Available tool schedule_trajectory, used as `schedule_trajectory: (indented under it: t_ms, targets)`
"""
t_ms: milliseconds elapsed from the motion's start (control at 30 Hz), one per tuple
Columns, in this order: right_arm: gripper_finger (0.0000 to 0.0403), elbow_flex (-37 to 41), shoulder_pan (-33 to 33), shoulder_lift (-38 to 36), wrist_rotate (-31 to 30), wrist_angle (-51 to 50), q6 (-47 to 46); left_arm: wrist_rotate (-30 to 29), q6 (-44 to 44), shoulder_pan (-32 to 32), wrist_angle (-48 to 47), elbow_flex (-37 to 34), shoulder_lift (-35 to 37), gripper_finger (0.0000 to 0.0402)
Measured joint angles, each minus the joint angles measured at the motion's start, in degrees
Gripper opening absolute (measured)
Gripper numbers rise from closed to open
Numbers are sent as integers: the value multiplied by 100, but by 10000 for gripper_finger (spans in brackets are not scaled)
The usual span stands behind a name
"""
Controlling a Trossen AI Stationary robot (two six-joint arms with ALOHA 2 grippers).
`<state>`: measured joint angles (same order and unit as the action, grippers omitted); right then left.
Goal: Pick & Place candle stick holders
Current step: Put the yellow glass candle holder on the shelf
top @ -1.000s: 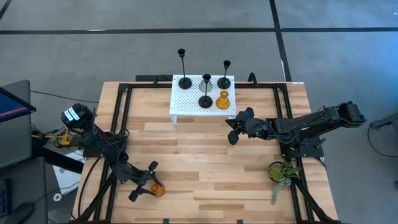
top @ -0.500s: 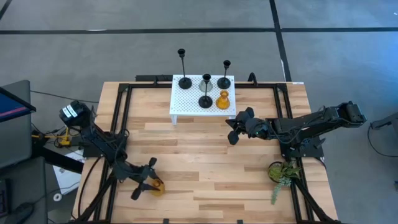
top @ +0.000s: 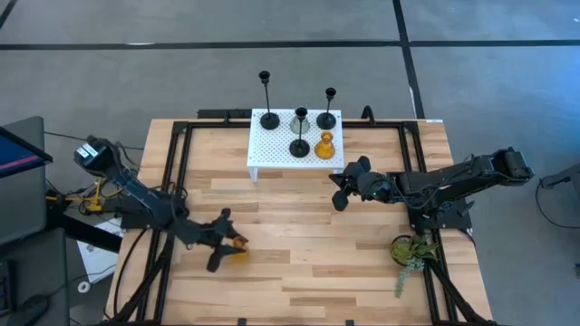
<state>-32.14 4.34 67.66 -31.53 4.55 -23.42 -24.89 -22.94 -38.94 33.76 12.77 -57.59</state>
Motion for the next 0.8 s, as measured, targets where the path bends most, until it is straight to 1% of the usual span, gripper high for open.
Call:
schedule_trajectory:
  t_ms: [100, 233, 333, 467, 533, 800]
  targets:
    - [1, 0, 2, 0, 0, -62, -1, 288, 76, 399, -674, 389, 137, 135]
    - [1, 0, 4, 0, 0, -180, -2, 716, 548, 830, -1041, 894, 220, 132]
    - [1, 0, 4, 0, 0, -198, -4, 961, 787, 1100, -1562, 1360, 218, 134]
    - [1, 0, 4, 0, 0, -209, -4, 968, 1105, 1474, -2535, 2047, 172, 137]
    - [1, 0, 4, 0, 2, -209, -4, 953, 1259, 1682, -2879, 2346, 172, 135]
    - [1, 0, 9, 0, 2, -247, -17, 954, 2135, 2626, -3270, 3253, 183, 136]
